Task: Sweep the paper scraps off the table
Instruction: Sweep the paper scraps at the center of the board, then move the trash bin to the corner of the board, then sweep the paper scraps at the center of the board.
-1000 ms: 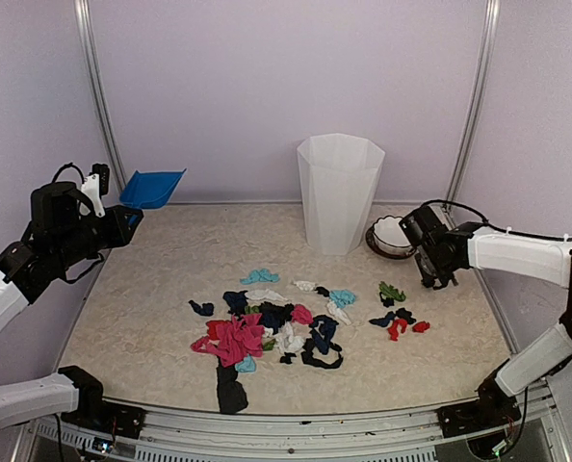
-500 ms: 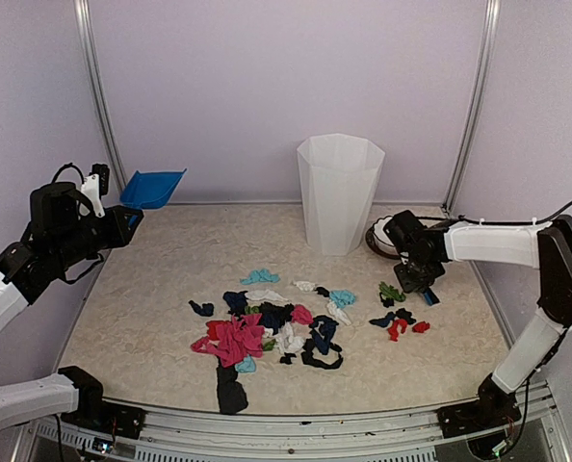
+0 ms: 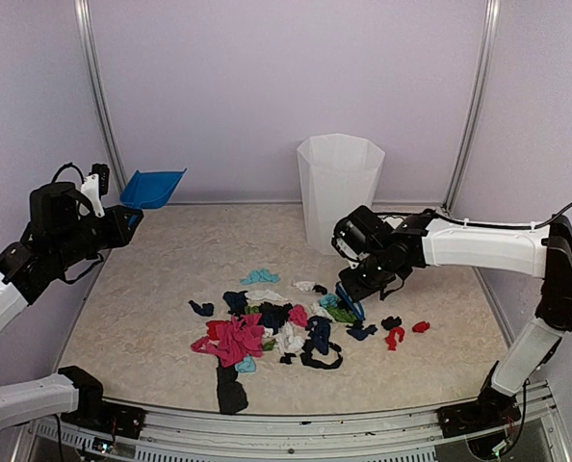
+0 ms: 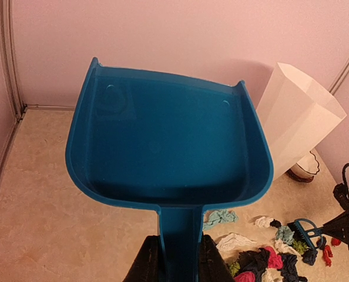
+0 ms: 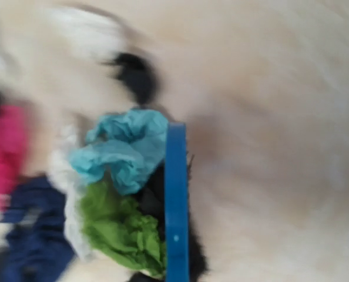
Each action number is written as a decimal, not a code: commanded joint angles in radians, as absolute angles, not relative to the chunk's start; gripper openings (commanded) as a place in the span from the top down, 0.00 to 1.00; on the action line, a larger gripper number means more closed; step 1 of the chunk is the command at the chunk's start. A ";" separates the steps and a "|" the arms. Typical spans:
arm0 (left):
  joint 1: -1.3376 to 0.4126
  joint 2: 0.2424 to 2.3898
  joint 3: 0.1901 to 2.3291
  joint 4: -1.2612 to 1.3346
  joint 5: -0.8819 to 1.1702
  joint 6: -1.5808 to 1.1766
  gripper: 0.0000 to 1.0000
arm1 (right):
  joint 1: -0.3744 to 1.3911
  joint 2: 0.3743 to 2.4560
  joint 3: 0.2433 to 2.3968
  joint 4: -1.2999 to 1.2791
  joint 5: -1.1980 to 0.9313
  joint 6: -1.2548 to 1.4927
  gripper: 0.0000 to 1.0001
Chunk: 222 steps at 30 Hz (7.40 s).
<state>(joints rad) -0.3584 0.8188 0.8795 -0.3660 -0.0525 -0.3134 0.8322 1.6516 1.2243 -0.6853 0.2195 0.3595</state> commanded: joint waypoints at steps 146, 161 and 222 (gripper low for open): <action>-0.371 0.815 0.867 -0.348 -0.095 -0.318 1.00 | 0.739 2.055 1.475 0.198 0.338 0.622 1.00; -0.371 0.819 0.867 -0.353 -0.104 -0.318 1.00 | 0.757 1.528 0.991 0.156 0.183 0.524 1.00; -0.371 0.845 0.871 -0.362 -0.109 -0.317 1.00 | 0.979 1.663 0.933 -0.141 -0.026 0.699 1.00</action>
<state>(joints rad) -0.3679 0.8463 0.8738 -0.3672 -0.0982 -0.3172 1.0130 1.7233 0.9859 -0.0261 -0.1482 0.7162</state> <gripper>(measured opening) 0.165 0.044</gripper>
